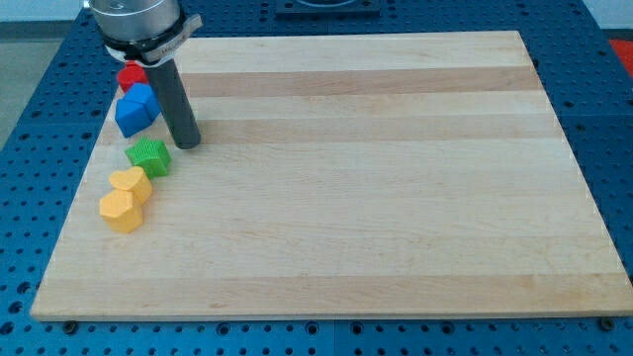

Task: Push green star towards center

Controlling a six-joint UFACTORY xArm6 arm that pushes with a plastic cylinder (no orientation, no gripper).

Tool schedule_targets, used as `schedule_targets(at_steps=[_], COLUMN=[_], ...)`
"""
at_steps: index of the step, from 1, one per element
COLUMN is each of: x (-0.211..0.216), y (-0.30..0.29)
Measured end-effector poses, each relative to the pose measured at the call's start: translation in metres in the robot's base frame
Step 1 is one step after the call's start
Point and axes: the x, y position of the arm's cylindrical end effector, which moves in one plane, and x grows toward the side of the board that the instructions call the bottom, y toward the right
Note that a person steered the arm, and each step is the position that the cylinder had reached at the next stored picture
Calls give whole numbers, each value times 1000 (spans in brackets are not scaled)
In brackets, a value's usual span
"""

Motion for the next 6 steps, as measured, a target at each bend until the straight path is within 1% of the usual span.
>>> schedule_targets(at_steps=[2,3,4,5,6], x=[0,8,28,32,29], y=[-92,-115,-104,-55,15])
